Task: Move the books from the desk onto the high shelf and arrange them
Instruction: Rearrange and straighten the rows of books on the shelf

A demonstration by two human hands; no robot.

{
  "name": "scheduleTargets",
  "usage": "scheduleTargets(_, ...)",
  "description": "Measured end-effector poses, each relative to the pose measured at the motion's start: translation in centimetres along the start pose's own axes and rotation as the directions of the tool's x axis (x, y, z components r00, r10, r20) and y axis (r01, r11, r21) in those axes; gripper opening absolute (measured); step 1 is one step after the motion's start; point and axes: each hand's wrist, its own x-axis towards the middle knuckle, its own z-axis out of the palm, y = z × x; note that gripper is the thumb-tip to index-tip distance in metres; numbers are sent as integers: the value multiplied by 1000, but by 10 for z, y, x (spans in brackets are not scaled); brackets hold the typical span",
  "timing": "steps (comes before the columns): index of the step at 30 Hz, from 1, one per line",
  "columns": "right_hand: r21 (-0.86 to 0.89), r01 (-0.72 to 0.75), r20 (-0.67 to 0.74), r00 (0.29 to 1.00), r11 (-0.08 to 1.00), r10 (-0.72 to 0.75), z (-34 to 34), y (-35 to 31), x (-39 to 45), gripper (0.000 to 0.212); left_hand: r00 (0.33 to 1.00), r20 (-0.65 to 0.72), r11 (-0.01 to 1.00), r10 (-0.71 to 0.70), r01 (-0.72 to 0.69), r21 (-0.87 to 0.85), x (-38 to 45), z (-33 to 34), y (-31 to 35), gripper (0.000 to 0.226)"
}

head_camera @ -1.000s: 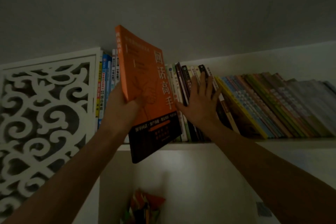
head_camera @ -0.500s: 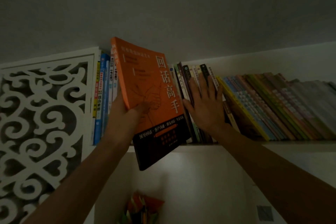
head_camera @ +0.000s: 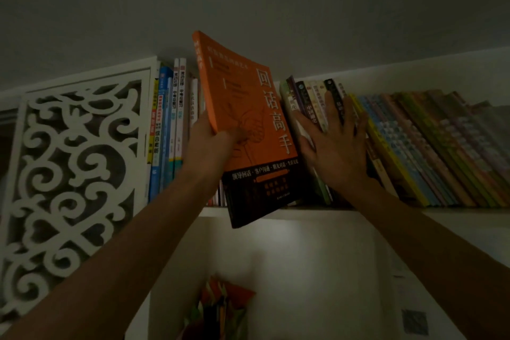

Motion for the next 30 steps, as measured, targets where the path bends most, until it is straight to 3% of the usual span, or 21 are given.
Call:
scheduleTargets(5,26,3,-57,998,1000,-2,3,2,0,54,1000,10,996,27,-28,82,8,29,-23,42)
scheduleTargets(10,-9,0,-147,989,1000,-1,13,3,-1,52,980,-104,924,168,-120,364,28,71,-56,50)
scheduleTargets(14,-39,-48,-162,986,998,41,12,-2,2,55,919,-228,797,320,-131,590,48,91,-75,64)
scheduleTargets(17,-58,-68,-186,981,996,56,11,-7,3,54,866,-287,774,410,-163,612,57,98,-91,77)
scheduleTargets(19,-75,-72,-181,982,995,58,10,-9,5,55,838,-303,750,454,-177,637,60,102,-100,73)
scheduleTargets(24,-48,-25,-146,989,999,17,5,-6,4,50,866,-176,705,469,-246,665,62,101,-103,56)
scheduleTargets(30,-117,80,-46,995,990,-86,-2,42,4,65,800,138,413,583,-439,798,68,64,-113,53)
